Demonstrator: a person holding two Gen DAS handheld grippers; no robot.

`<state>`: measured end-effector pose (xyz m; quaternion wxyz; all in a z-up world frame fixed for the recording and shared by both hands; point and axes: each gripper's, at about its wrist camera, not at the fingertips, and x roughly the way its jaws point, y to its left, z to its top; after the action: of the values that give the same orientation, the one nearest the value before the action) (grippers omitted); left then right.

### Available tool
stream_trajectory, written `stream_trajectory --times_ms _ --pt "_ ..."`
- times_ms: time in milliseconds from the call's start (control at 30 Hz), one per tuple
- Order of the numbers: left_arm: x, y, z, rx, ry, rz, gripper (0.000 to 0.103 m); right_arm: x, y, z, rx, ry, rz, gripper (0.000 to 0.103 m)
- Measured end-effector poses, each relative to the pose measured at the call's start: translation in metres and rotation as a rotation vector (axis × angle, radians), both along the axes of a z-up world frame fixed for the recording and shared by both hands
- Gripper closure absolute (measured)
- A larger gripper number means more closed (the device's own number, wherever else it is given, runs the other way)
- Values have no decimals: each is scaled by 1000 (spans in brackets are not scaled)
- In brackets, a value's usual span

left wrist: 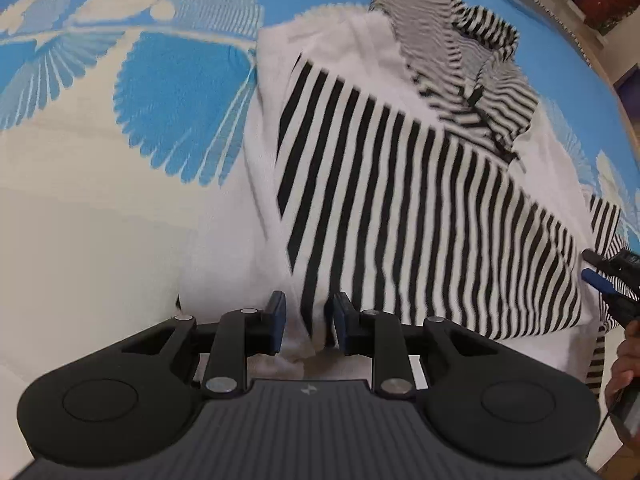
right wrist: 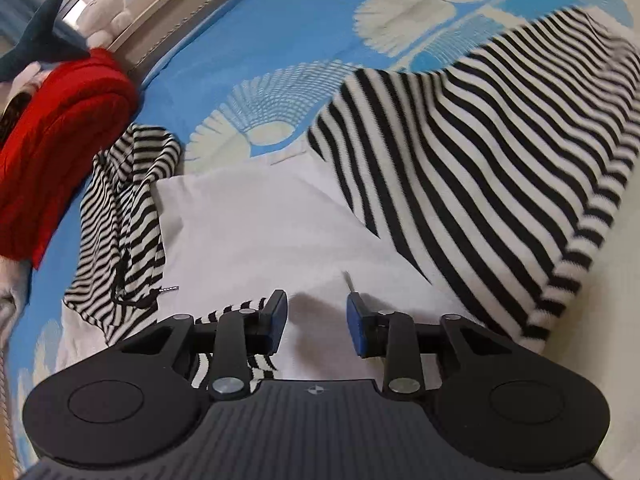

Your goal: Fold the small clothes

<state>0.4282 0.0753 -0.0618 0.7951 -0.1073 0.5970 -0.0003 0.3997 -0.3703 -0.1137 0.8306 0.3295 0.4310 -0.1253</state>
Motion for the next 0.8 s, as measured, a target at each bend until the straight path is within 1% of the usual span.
stream_trajectory --times_ms 67,133,167,233,300,333,367,400,533,567,633,667,733,800 --pt "1 -1 6 -9 -24 5 75 2 0 -1 -26 4 4 81" --pt "4 -6 10 -26 -35 5 75 2 -3 -2 -20 2 -6 83" --pt "4 -8 12 -29 -41 3 75 2 -4 -2 -23 2 -10 86" --pt "4 -12 15 -31 -53 -5 75 1 -8 -2 -31 2 -21 86" --pt "4 -16 18 -40 -59 -6 75 2 -10 -3 -21 6 -25 80" --pt "3 -16 20 -50 -62 -5 75 3 -10 -4 -16 12 -21 74" --pt "3 -17 22 -58 -66 -5 75 4 -7 -5 -14 13 -8 61" --pt "2 -18 23 -63 -71 -6 75 5 -4 -6 -21 8 8 59" --pt "2 -24 26 -64 -80 -20 75 12 7 -5 -87 20 34 59" --pt "2 -26 26 -64 -80 -23 75 13 10 -4 -96 19 42 63" --pt "2 -26 24 -62 -77 -28 75 15 13 -2 -116 12 53 90" --pt "2 -26 24 -59 -77 -28 75 15 14 0 -118 -1 56 99" --pt "2 -25 23 -56 -77 -28 75 10 13 12 -115 -62 23 99" --pt "3 -24 23 -54 -77 -28 75 5 14 28 -144 -128 -23 99"
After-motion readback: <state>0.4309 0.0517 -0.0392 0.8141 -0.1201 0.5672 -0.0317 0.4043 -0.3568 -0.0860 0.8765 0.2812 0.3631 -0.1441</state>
